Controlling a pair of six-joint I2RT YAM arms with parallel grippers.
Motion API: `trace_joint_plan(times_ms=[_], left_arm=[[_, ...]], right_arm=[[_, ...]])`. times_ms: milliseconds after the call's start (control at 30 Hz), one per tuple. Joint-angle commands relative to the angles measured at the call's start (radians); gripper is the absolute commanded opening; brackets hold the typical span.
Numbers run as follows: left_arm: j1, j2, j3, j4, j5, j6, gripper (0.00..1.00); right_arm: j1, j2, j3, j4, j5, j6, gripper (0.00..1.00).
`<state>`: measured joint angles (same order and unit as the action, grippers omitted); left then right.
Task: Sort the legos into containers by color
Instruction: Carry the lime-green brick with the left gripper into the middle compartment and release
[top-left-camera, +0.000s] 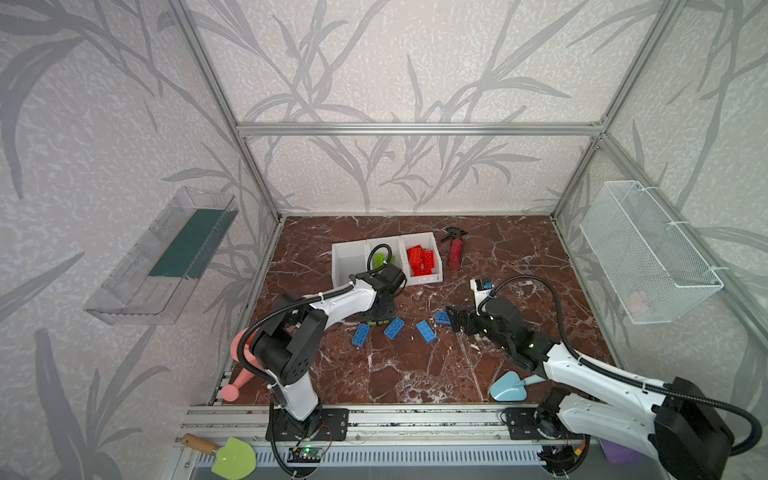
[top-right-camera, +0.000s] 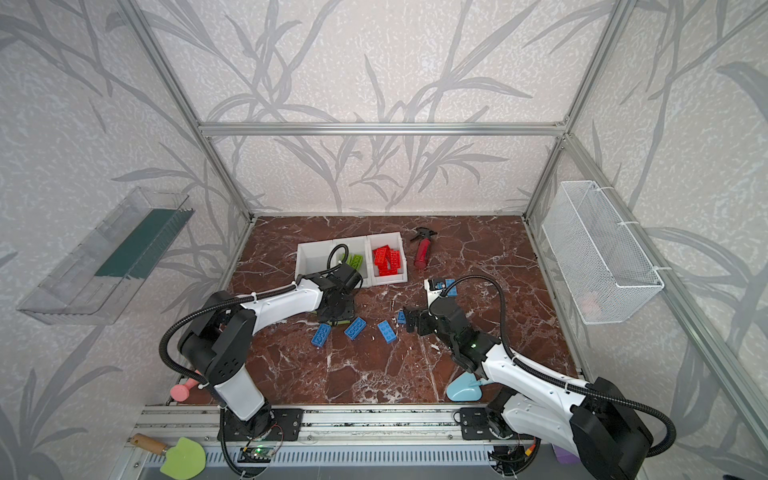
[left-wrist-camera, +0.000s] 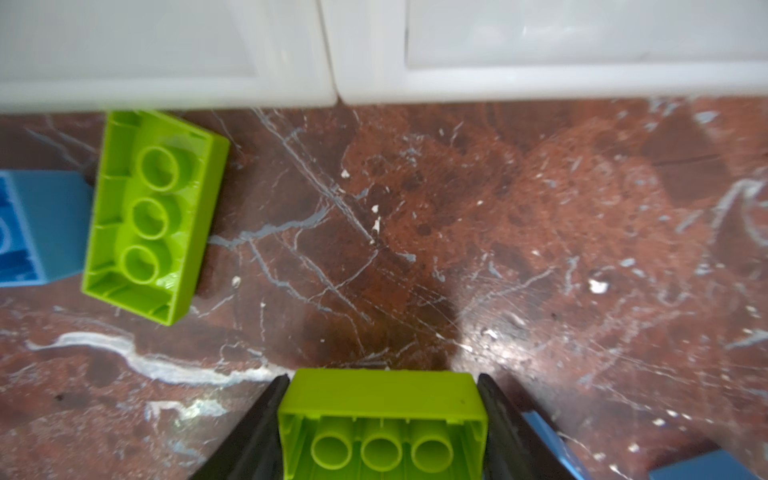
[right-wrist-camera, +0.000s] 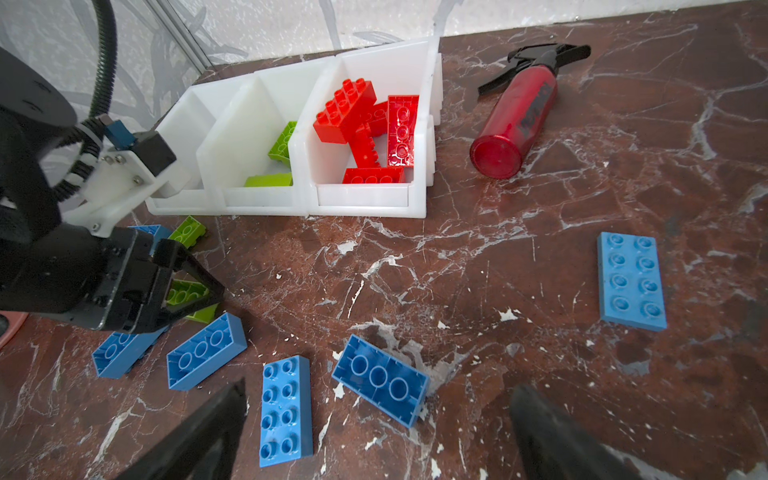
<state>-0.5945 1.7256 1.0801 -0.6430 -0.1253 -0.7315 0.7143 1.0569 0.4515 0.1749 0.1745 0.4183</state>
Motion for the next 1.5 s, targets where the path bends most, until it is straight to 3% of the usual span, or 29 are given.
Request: trace_joint_plan(times_ms=[0,200,567,900,1100,1200,1467], left_arm=[[0.006,-0.057,0.081,-0.054,-0.030,0.027,0.54],[0.036,-0.032,0.221,-0.108,-0.033,0.081,0.54],[0.096,0.130,0.491,-0.133,0.059,0.131,0.54],[0.141,0.323,0.745,-0.219,-0.003,0.178,0.54],[0.164,0.383,0.804,-0.228,0.001,0.186,0.54],[0.169,0.400,0.828,-0.242,0.009,0.191,0.58],[0.181,0.364,0.813,-0.232,0.014,0.192,0.82]], right_arm=[[-0.004,0.002,0.003,0.020,0.005,-0.001,0.99],[-0.005,0.009,0.006,0.020,0.000,-0.001,0.99],[-0.010,0.014,0.008,0.017,-0.001,0.003,0.99],[-0.016,0.008,0.005,0.013,-0.004,0.010,0.99],[-0.019,0.012,0.004,0.015,-0.019,0.017,0.99],[-0.020,0.014,0.008,0.009,-0.020,0.021,0.99],[-0.036,0.014,0.011,-0.012,-0.013,0.044,0.99]])
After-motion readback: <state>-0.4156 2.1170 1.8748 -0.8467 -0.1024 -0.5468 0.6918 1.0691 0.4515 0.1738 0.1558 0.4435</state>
